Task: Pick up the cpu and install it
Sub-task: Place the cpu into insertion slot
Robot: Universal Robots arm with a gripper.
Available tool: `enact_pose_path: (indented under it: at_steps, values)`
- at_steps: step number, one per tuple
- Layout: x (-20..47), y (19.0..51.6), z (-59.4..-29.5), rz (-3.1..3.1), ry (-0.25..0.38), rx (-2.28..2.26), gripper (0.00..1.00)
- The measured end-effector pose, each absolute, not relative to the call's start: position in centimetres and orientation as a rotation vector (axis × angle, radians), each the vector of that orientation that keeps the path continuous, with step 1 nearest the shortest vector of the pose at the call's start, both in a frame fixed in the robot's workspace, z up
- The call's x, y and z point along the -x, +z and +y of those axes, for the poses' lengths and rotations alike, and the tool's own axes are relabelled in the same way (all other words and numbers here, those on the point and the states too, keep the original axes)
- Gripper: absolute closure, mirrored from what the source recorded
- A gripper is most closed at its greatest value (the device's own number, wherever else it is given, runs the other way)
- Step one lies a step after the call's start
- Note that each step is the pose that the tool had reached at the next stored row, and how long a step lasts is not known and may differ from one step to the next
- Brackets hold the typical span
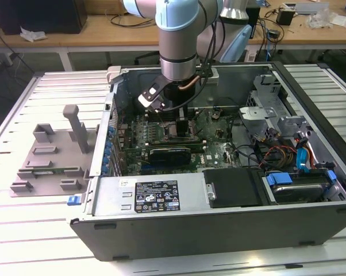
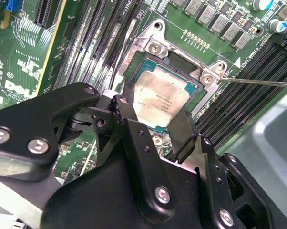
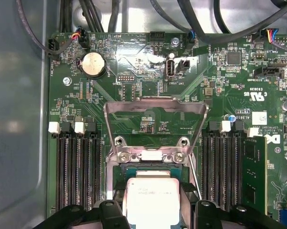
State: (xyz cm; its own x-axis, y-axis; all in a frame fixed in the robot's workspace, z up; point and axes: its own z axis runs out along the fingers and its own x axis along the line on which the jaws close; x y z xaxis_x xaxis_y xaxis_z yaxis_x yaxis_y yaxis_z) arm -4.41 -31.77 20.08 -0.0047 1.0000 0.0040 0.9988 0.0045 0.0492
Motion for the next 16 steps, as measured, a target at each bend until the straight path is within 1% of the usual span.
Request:
enact_pose_path:
  at_steps: [12, 13, 14, 16]
  values:
    - [4.29, 20.03, -31.76, 2.203, 0.059, -2.193, 0.47]
    - [4.28, 20.01, -31.75, 2.203, 0.061, -2.194, 0.46]
    - [4.28, 20.01, -31.75, 2.204, 0.060, -2.194, 0.39]
    - [4.29, 20.03, -31.76, 2.203, 0.059, -2.194, 0.39]
